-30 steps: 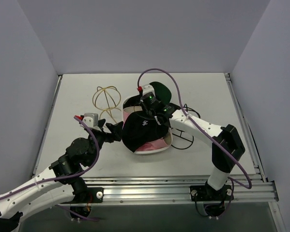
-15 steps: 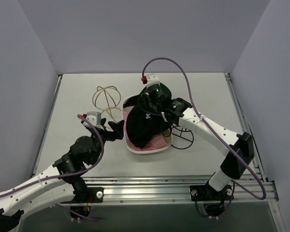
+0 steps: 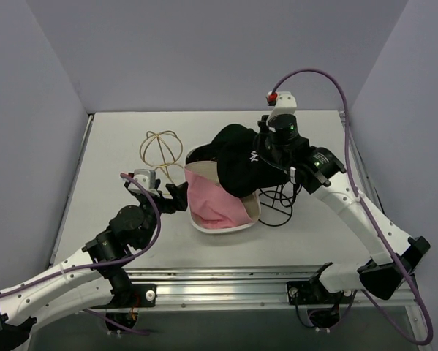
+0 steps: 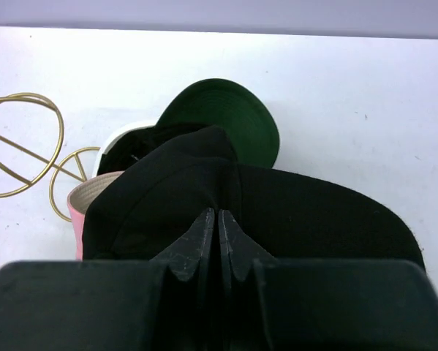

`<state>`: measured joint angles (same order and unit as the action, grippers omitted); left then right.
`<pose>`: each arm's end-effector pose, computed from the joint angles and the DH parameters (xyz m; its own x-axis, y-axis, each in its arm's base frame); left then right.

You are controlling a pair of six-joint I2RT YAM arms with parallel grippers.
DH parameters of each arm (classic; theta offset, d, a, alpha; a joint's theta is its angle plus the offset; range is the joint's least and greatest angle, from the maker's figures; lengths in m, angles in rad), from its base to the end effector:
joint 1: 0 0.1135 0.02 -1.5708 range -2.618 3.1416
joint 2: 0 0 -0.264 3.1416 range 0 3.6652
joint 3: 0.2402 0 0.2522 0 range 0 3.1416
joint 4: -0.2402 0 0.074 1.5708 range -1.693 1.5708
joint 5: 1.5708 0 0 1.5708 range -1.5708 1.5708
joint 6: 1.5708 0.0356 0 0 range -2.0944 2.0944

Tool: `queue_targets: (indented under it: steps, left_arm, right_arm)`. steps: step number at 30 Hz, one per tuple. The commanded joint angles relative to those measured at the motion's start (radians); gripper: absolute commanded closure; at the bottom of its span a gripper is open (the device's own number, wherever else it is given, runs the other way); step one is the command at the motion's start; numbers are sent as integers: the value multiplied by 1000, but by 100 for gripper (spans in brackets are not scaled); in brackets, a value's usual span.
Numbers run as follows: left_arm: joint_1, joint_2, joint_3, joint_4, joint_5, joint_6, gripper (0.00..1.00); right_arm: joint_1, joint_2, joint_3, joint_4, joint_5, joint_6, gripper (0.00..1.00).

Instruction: Stack the hats

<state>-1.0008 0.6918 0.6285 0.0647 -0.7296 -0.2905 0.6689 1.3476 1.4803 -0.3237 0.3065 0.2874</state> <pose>0.1093 -0.1265 0.3264 -0.0760 -0.2771 -0.9578 0.2569 0.9227 -0.2873 0.2439 0.1791 0.4423 -0.2445 0.1512 -0.9578 -0.3019 0.9268 0.2234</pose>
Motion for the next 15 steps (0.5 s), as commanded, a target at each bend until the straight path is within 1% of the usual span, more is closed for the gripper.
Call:
queue_targets:
  steps: [1,6,8,13,15]
  left_arm:
    - [-4,0,-4,57,-16,17,5]
    - [-4,18,2,55,-13,21,5]
    - [-4,26,2,57,-8,21,5]
    - [-4,37,7,57,-4,22,5]
    - [-4,38,7,57,-7,22,5]
  right_arm:
    - [-34,-86,22,-38,62,64,100]
    - [-118,-149,-35,-80,72,116,100]
    - [-175,-182,-93,-68,59,124,100]
    - [-343,-223,-230,-11,-76,136,100]
    - [-373,-228,-264,1,-102,134,100]
